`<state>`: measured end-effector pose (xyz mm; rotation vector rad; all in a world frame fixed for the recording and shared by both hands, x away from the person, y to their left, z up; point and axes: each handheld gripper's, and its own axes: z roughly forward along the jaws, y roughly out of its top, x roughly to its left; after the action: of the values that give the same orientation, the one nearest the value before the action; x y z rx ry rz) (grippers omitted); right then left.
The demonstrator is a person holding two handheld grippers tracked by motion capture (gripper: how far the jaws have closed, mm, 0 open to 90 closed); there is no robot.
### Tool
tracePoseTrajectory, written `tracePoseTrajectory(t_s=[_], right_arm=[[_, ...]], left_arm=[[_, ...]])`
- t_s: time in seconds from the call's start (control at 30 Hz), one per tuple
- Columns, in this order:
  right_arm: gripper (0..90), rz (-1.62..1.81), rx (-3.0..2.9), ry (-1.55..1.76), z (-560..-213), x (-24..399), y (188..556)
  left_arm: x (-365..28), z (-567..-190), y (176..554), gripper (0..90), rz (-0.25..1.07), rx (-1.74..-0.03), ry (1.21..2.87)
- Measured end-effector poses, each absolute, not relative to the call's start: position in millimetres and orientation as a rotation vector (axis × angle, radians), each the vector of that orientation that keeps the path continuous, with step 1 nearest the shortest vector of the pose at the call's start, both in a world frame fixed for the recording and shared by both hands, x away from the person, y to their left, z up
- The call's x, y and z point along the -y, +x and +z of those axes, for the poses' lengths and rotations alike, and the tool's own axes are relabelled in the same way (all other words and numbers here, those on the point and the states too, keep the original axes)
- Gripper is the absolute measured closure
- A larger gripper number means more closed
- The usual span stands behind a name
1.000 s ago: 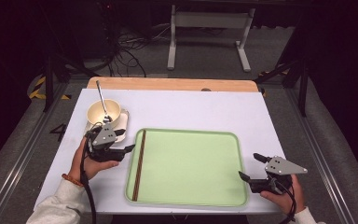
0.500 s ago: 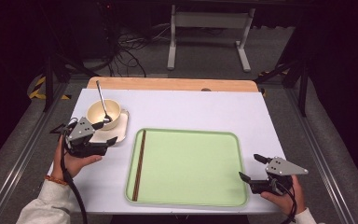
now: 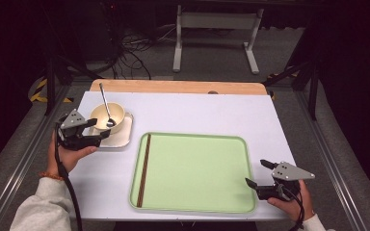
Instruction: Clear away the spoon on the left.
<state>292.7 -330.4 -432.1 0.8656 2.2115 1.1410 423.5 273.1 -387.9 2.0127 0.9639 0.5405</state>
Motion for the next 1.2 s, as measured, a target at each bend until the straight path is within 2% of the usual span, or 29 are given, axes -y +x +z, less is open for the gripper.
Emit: tracePoseTrajectory(t_s=[0.2,0.3,0.6,0.87,0.97,1.0,1.1,1.17,1.2], right_arm=[[16.4,1.140,-2.207,0.877,-433,332,293],[16.4,1.139,-2.208,0.886,-433,333,294],[16.4,1.137,-2.199,0.901,-435,338,292],[16.4,1.137,-2.189,0.924,-435,342,289],[16.4,1.132,-2.189,0.933,-436,344,289],[16.4,1.130,-2.189,0.936,-437,345,288],[16.4,1.129,-2.187,0.939,-437,346,287],[16.5,1.126,-2.184,0.945,-437,347,286],[16.5,1.126,-2.184,0.945,-437,347,286]], left_arm=[[-275,-392,461,44.4,0.447,-1.102,1.996],[-271,-396,477,47.2,0.442,-1.158,2.010],[-267,-412,516,49.8,0.413,-1.346,2.016],[-259,-416,530,52.5,0.446,-1.396,2.049],[-259,-417,533,56.9,0.478,-1.412,2.065],[-261,-417,533,62.0,0.484,-1.423,2.055],[-262,-418,534,65.5,0.490,-1.430,2.052],[-262,-418,534,72.7,0.517,-1.435,2.053],[-262,-418,534,72.7,0.519,-1.431,2.049]])
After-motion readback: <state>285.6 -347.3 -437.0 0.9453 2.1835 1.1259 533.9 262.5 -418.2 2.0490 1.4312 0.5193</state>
